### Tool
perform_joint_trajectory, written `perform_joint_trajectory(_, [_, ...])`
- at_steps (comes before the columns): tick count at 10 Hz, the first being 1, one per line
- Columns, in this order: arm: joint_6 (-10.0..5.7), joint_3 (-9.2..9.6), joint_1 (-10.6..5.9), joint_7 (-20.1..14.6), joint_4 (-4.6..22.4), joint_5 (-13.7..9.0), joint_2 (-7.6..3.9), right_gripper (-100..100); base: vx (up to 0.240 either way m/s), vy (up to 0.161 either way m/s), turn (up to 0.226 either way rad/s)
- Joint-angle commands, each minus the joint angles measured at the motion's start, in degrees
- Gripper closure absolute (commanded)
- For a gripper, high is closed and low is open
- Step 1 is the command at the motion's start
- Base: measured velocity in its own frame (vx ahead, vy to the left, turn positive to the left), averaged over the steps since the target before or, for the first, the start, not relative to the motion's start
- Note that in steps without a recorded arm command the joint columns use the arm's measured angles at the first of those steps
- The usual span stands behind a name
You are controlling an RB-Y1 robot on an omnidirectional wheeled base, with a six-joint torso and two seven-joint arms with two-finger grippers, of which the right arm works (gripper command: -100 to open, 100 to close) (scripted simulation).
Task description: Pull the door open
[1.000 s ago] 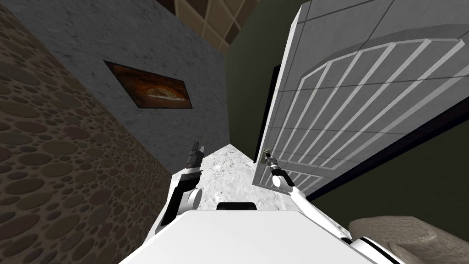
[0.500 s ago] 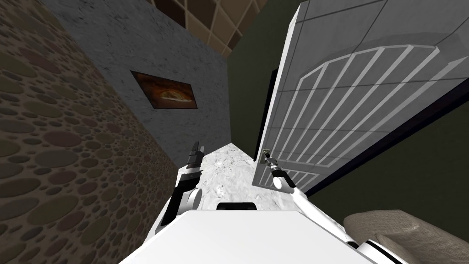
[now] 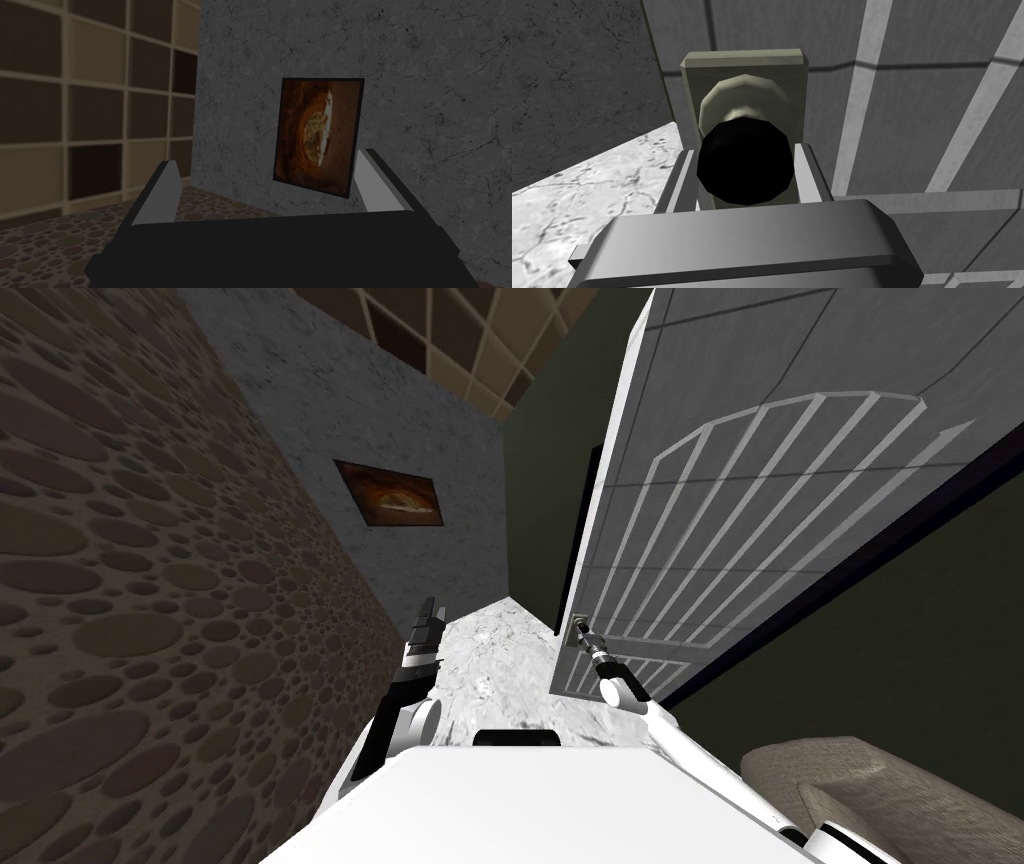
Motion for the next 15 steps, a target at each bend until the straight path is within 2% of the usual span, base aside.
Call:
perform_joint_trajectory(1, [-0.62,1.09,0.26,-1.1,-0.5,0.2,-0.86,100,-0.188,-0.052,0.082])
perform_joint_trajectory(2, [-0.80,1.52,0.46,-1.5,-0.8,0.2,-1.27,100,-0.181,-0.077,0.073])
perform_joint_trajectory(3, [-0.40,1.12,0.50,-1.0,-0.7,0.1,-1.00,100,-0.081,-0.036,0.030])
perform_joint_trajectory(4, [-0.89,2.18,0.94,-1.9,-1.1,0.2,-1.86,100,-0.113,-0.023,0.105])
perform_joint_trajectory(5, [-1.07,2.44,1.04,-2.1,-1.3,0.2,-2.15,100,-0.169,-0.058,0.092])
perform_joint_trajectory(11, [-3.69,6.31,2.51,-5.8,-3.3,0.4,-6.33,100,-0.193,-0.093,0.126])
perform_joint_trajectory(13, [-4.34,7.26,2.88,-6.7,-3.8,0.5,-7.36,100,-0.183,-0.052,0.079])
perform_joint_trajectory(14, [-4.02,7.10,2.78,-6.4,-3.5,0.5,-6.97,100,-0.079,-0.022,0.024])
perform_joint_trajectory(15, [-4.80,8.17,3.40,-7.3,-4.0,0.7,-8.02,100,-0.107,-0.053,0.115])
